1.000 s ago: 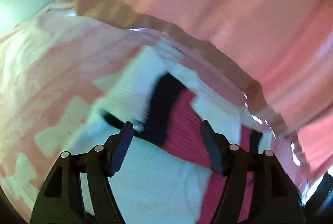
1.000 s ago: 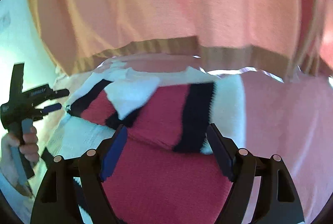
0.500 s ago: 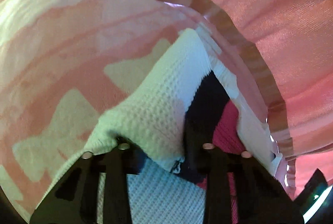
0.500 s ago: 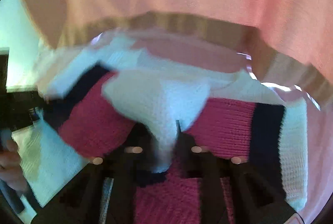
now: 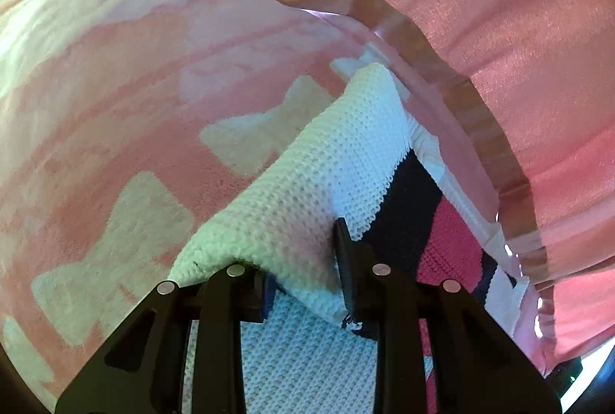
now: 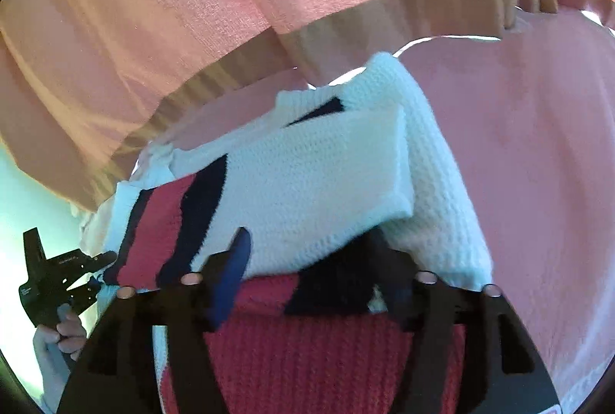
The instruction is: Fold small clothes
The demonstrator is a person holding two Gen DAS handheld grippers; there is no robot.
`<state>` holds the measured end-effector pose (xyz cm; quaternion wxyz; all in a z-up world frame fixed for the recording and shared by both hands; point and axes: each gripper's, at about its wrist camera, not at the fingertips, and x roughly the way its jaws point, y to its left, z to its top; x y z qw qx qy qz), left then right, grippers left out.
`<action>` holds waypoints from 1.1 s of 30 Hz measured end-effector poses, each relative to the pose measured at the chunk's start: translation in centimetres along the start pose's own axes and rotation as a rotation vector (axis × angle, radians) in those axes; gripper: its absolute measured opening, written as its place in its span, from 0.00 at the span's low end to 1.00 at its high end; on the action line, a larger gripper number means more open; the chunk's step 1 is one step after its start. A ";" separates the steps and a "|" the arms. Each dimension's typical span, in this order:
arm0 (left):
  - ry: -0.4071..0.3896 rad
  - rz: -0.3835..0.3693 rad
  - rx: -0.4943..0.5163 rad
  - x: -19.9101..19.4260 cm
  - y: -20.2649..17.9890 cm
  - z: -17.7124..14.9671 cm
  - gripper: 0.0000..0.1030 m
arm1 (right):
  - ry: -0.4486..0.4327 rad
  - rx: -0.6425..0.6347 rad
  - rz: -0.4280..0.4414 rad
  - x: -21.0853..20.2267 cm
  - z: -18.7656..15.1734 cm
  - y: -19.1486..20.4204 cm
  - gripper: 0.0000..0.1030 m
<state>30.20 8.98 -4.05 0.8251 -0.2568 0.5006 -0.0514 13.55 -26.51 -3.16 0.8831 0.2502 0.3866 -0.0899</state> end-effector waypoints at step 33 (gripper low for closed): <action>-0.077 0.135 0.101 -0.8 0.0 -0.8 0.13 | -0.063 -0.157 -0.085 -5.2 1.9 -1.4 0.30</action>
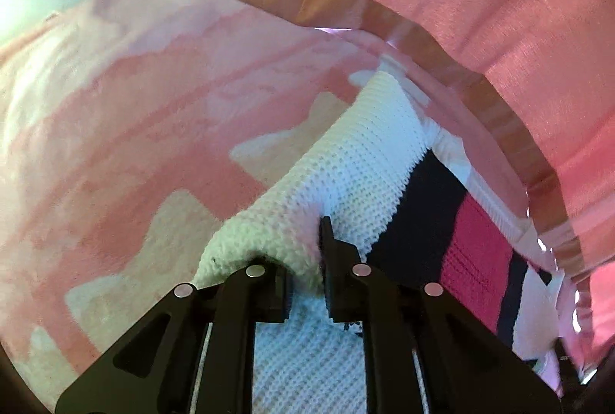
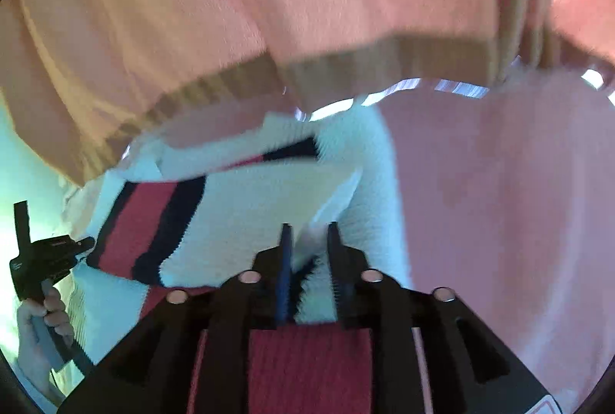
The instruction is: Fold small clothes
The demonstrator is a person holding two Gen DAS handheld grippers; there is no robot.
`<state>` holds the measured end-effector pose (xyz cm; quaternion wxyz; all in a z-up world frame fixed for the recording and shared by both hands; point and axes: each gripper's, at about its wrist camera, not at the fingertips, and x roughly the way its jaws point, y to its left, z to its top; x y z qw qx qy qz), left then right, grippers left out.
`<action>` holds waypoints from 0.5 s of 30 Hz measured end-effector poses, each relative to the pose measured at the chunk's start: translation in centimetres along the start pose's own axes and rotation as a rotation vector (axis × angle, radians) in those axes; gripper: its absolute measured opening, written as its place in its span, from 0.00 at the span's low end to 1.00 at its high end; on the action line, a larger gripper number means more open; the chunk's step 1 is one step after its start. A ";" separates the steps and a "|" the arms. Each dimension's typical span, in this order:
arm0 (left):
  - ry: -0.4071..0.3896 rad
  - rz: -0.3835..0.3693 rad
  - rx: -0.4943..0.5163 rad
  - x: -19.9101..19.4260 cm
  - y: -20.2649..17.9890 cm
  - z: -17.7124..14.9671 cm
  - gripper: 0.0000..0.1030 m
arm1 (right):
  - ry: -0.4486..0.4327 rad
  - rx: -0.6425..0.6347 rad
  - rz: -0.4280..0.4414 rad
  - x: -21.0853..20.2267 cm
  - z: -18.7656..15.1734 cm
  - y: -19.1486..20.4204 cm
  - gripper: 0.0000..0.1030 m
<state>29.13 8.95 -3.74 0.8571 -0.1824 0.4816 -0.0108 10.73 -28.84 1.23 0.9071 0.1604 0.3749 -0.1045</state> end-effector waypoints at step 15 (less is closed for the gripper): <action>-0.002 0.033 0.015 0.4 0.1 -0.4 0.23 | 0.023 0.138 0.020 0.8 -2.4 -3.7 0.22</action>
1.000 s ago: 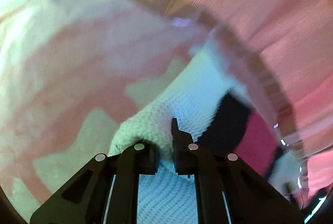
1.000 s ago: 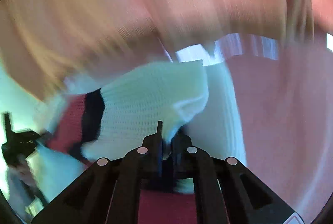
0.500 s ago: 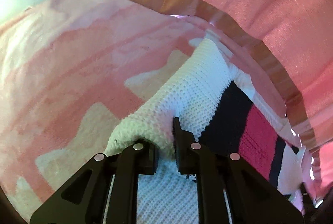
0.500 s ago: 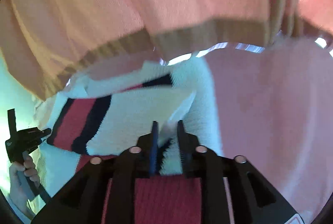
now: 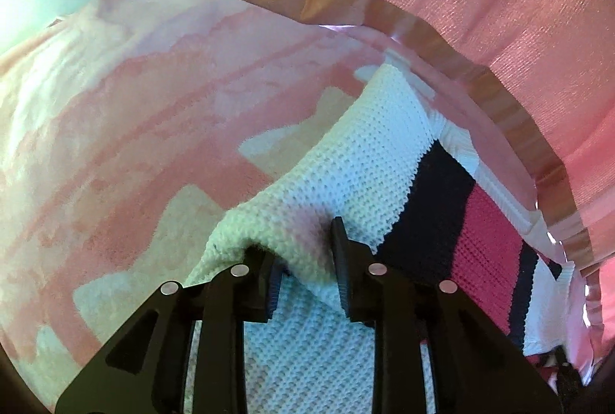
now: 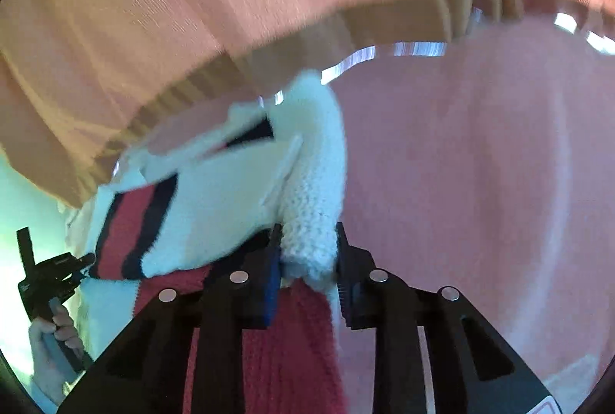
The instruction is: Fold small clothes
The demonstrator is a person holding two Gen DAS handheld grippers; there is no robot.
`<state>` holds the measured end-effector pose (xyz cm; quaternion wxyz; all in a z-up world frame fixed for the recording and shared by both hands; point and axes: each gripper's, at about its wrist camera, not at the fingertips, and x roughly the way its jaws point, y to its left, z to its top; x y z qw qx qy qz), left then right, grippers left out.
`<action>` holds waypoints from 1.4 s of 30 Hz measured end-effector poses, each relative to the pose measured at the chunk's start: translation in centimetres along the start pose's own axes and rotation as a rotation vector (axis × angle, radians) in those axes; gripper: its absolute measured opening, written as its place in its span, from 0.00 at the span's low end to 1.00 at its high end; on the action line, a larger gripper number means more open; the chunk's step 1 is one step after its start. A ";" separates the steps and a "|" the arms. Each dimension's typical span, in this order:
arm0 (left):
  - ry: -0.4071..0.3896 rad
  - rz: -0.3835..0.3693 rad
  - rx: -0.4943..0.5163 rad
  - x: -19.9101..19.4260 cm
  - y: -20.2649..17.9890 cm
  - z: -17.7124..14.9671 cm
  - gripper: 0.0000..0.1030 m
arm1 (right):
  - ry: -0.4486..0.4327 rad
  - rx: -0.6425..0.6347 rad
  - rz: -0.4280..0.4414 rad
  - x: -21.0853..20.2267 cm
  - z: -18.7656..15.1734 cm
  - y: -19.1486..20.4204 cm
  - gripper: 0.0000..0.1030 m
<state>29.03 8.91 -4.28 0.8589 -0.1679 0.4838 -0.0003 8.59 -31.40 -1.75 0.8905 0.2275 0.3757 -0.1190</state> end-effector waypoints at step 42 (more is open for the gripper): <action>0.125 0.001 0.086 -14.5 10.9 -18.2 0.78 | 0.214 -0.101 0.130 -14.7 -22.7 1.7 0.67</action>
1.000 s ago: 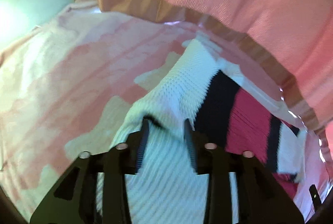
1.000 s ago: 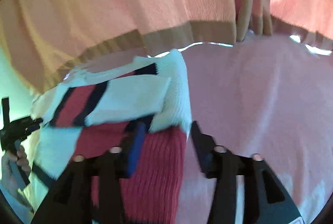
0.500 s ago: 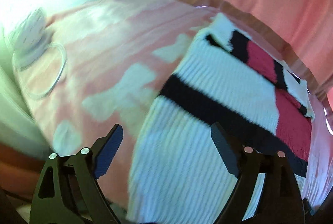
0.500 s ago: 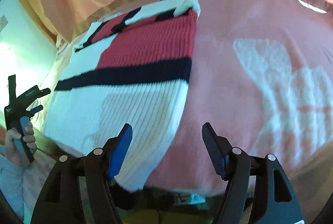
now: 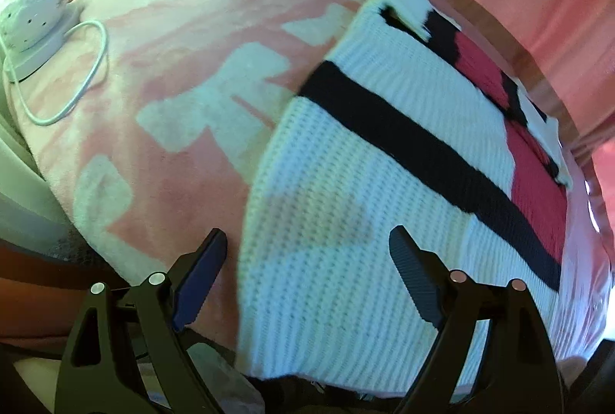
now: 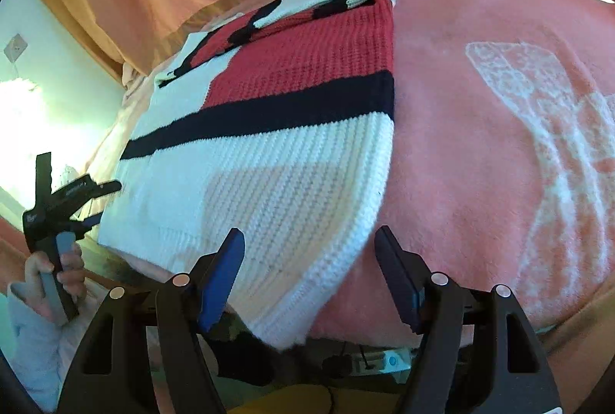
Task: Fold small clothes
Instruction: 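Grasp the sweater hem with both tools and fold it toward the collar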
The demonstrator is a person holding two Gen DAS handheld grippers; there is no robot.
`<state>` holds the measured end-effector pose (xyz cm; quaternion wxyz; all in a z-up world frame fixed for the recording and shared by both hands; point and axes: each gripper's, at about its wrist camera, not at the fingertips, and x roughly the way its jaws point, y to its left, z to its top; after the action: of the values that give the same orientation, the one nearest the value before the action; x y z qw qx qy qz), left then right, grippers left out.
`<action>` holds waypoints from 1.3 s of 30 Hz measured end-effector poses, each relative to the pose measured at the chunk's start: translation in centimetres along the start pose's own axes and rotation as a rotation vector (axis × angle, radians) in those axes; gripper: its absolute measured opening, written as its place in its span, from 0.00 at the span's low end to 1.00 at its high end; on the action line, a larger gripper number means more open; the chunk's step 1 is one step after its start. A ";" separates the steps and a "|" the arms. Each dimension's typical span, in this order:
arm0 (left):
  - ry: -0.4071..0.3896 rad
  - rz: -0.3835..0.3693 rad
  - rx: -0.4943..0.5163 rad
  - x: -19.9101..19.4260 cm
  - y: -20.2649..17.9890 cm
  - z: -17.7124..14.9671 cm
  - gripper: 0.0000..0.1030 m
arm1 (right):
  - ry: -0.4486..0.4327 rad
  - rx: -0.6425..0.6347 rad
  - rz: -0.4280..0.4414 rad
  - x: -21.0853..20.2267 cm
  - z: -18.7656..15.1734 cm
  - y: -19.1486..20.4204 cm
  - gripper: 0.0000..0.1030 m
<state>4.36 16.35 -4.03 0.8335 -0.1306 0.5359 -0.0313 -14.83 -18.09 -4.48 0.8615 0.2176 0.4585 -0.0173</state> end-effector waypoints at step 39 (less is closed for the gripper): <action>-0.042 -0.273 0.224 -15.4 -7.0 -10.2 0.13 | -0.244 -0.107 -0.051 -20.6 -2.4 -1.9 0.06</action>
<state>-10.77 10.67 7.32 0.8419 -0.1089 0.4889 -0.2008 -29.09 -22.38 10.03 0.9205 0.1557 0.3561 -0.0410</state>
